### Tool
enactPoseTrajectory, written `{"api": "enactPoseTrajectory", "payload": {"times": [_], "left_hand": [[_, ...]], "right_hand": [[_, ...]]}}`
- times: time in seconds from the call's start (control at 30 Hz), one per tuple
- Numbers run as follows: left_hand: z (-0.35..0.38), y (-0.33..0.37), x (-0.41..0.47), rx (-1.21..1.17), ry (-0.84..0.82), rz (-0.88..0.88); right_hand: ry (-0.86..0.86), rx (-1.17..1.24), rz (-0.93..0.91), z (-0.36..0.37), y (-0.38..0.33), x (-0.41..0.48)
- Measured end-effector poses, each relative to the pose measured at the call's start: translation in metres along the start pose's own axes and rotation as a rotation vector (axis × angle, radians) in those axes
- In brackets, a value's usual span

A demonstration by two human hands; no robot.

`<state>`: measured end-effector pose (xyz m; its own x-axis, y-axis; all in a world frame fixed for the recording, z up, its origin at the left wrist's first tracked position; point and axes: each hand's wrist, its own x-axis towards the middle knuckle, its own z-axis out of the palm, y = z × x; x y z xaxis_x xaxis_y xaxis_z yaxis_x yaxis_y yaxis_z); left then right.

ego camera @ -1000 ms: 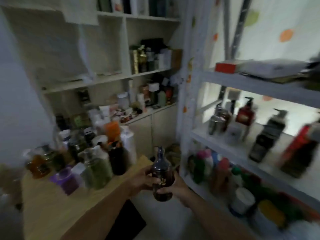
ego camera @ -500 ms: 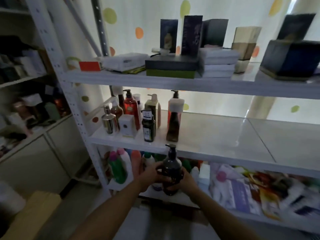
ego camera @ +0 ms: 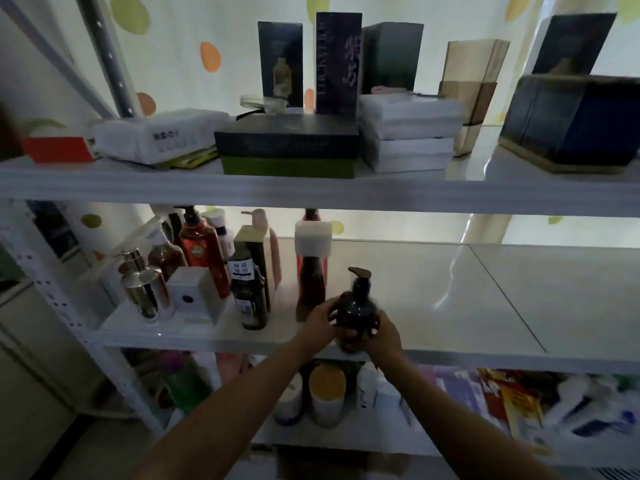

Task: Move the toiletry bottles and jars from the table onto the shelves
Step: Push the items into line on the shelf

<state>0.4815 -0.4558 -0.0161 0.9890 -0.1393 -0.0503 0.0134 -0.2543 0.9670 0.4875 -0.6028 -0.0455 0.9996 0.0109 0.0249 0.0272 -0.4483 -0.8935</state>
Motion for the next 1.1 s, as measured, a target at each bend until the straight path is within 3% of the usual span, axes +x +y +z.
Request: {"api": "enactPoseTrajectory", "payload": {"times": [0.3,0.5,0.7,1.1], "left_hand": [[0.0,-0.012,0.072,-0.09,-0.039,0.018],[0.015,-0.037,0.051,-0.011,-0.031,0.04],[0.029,-0.056,0.036,-0.118,-0.035,0.025],[0.044,-0.041,0.092,-0.122,0.093,0.026]], "right_hand": [[-0.003,-0.009,-0.023,-0.005,0.008,0.068],[-0.067,0.125,-0.026,-0.01,0.024,0.052],[-0.131,0.175,-0.082,-0.024,0.047,0.037],[-0.074,0.181,-0.041,-0.009,0.028,0.093]]}}
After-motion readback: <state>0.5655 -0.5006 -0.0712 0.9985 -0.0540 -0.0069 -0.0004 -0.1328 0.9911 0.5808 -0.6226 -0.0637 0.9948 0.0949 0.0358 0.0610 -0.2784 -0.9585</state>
